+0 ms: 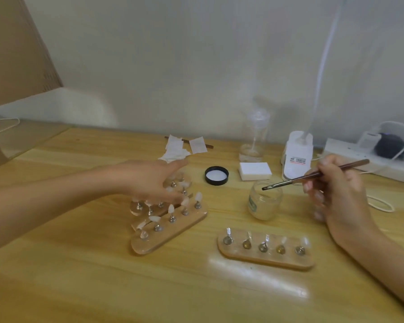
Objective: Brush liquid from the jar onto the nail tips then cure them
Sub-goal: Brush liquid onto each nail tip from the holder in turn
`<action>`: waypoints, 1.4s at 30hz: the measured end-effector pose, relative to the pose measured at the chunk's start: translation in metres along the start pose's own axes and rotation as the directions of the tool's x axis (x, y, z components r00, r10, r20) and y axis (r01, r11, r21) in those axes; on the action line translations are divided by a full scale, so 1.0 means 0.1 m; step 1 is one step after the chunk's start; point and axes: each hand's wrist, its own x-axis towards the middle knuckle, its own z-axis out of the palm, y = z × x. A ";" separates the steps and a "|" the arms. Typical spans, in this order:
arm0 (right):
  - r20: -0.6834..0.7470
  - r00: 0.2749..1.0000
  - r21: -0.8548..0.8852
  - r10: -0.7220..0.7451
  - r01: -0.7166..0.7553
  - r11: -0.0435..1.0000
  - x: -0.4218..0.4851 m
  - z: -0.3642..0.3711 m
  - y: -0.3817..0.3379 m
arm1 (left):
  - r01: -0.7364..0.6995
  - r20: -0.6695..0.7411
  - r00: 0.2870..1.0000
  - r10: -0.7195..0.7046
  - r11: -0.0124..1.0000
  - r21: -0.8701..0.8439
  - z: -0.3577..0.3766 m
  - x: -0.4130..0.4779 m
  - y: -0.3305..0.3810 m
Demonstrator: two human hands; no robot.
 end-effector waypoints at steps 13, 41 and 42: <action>0.026 0.999 0.022 -0.024 0.023 0.999 -0.02 0.00 0.01 | -0.069 -0.328 0.942 -0.074 0.912 -0.405 0.76 -1.06 0.09; 0.006 0.999 0.023 0.036 -0.036 0.999 -0.01 0.00 0.00 | -0.622 -0.621 0.717 0.315 0.692 -0.367 0.56 -0.69 1.05; 0.001 0.999 0.026 0.045 -0.045 0.999 -0.01 0.00 0.00 | -0.607 -0.600 0.727 0.333 0.720 -0.336 0.62 -0.68 1.13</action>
